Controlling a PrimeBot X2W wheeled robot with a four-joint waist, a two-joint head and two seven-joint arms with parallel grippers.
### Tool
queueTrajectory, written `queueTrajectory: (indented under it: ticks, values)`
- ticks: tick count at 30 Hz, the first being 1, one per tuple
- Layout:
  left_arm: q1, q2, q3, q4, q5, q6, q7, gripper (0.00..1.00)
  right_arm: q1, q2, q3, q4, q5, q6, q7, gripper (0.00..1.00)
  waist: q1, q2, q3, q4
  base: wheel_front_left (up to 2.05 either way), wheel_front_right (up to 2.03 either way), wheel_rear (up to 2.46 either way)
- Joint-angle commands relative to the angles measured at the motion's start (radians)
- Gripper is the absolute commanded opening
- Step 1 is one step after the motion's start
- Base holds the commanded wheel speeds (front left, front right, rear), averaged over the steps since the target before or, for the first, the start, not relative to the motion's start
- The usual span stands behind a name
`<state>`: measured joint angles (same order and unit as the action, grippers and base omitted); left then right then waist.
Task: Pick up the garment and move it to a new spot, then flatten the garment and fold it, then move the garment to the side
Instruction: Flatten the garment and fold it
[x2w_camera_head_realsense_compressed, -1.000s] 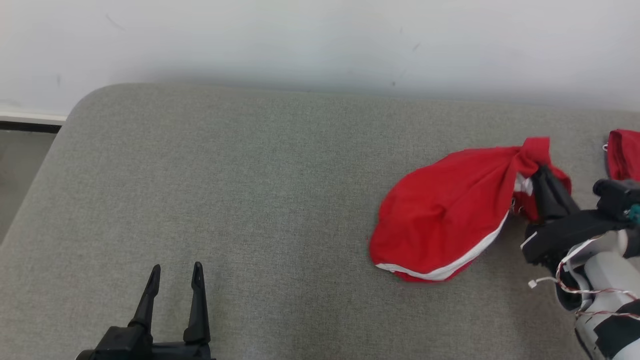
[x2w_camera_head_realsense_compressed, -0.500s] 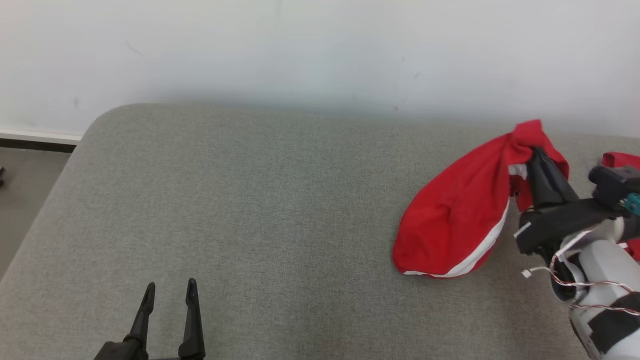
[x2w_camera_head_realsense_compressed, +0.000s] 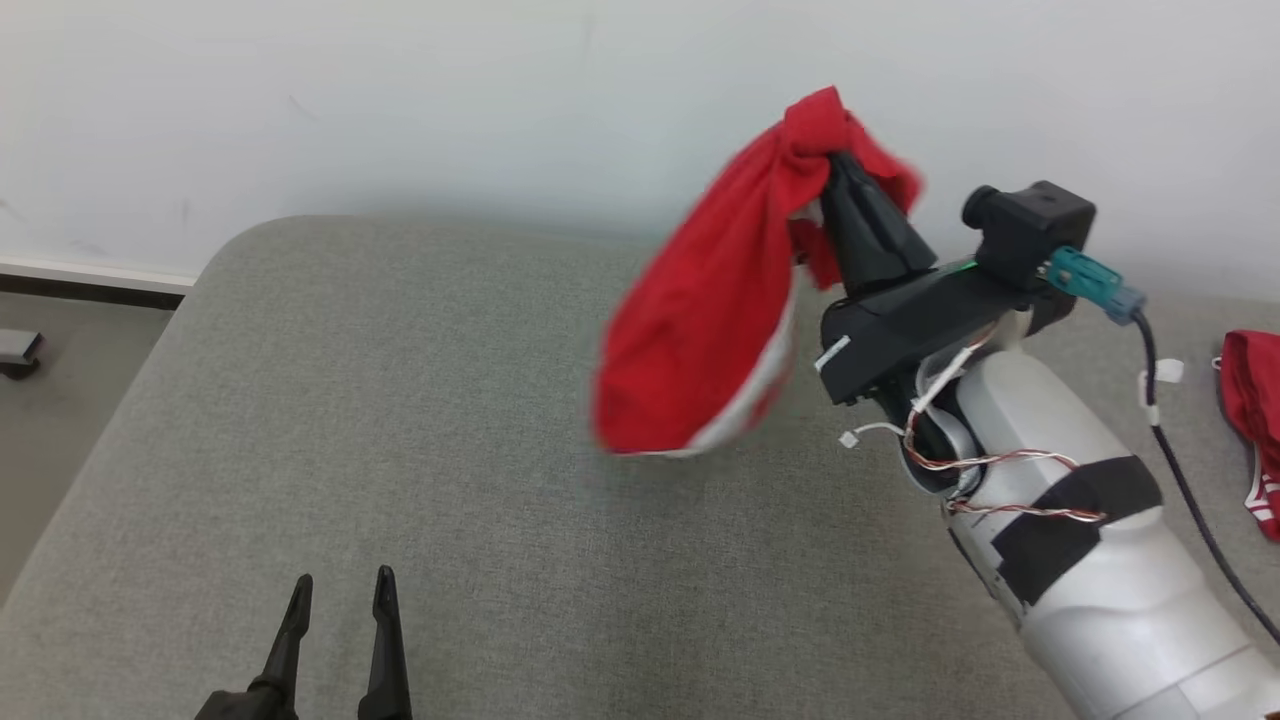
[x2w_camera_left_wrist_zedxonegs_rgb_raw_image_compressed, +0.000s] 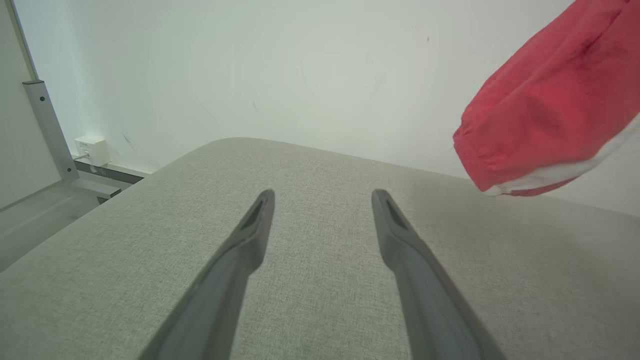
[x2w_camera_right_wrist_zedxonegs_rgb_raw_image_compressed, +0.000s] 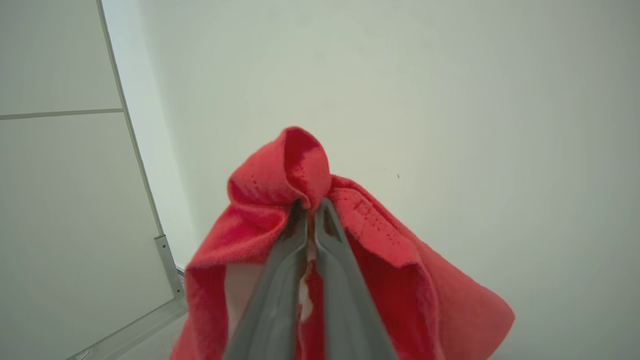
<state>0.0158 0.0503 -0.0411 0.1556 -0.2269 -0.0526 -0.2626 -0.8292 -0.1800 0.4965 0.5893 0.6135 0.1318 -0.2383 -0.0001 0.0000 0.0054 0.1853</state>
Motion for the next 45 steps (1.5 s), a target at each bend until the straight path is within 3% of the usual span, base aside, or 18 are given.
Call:
queueTrajectory:
  ticks: [1, 6, 15, 21, 22, 23, 24, 37, 45]
  values:
    - [-0.004, 0.000, -0.002, 0.001, -0.005, 0.003, -0.003, 1.00, -0.010, 0.014, 0.009, 0.040, 0.005, -0.003, -0.001, 0.00, 0.0001, 0.0000, 0.004, 0.004, 0.00, 0.00, 0.00]
    - [-0.007, 0.000, -0.006, 0.000, -0.013, 0.007, -0.003, 1.00, 0.037, 0.027, 0.043, 0.158, 0.028, -0.003, -0.005, 0.00, 0.0001, 0.0000, 0.013, 0.009, 0.00, 0.00, 0.00]
    - [-0.003, 0.000, -0.012, -0.003, -0.027, 0.019, -0.003, 1.00, 0.213, -0.054, 0.065, 0.254, 0.086, -0.003, -0.021, 0.00, 0.0001, 0.0000, 0.034, -0.010, 0.00, 0.00, 0.00]
    - [-0.013, 0.000, -0.013, -0.012, -0.025, 0.023, -0.003, 1.00, 0.322, -0.125, 0.004, 0.253, 0.112, -0.003, -0.027, 0.00, 0.0001, 0.0000, 0.048, -0.046, 0.00, 0.00, 0.00]
    - [-0.014, 0.000, -0.011, -0.013, -0.022, 0.023, -0.003, 1.00, 0.335, -0.131, -0.008, 0.243, 0.106, -0.003, -0.027, 0.07, 0.0001, 0.0000, 0.050, -0.055, 0.00, 0.00, 0.00]
    - [-0.014, 0.000, -0.011, -0.014, -0.019, 0.022, -0.003, 1.00, 0.346, -0.136, -0.021, 0.234, 0.098, -0.003, -0.027, 0.72, 0.0001, 0.0000, 0.051, -0.062, 0.00, 0.00, 0.00]
    - [-0.015, 0.000, -0.009, -0.015, -0.016, 0.021, -0.003, 1.00, 0.361, -0.134, -0.030, 0.219, 0.098, -0.003, -0.027, 1.00, 0.0001, 0.0000, 0.051, -0.070, 0.00, 0.00, 0.00]
    - [-0.003, 0.000, 0.009, -0.023, 0.009, 0.006, -0.003, 1.00, 0.545, -0.138, -0.188, -0.049, -0.003, -0.003, -0.026, 1.00, 0.0001, 0.0000, 0.025, -0.131, 0.00, 0.00, 0.00]
    - [0.017, 0.000, 0.023, -0.030, 0.032, -0.007, -0.003, 1.00, 0.699, -0.087, -0.336, -0.276, -0.083, -0.003, -0.026, 1.00, 0.0001, 0.0000, -0.001, -0.151, 0.00, 0.00, 0.00]
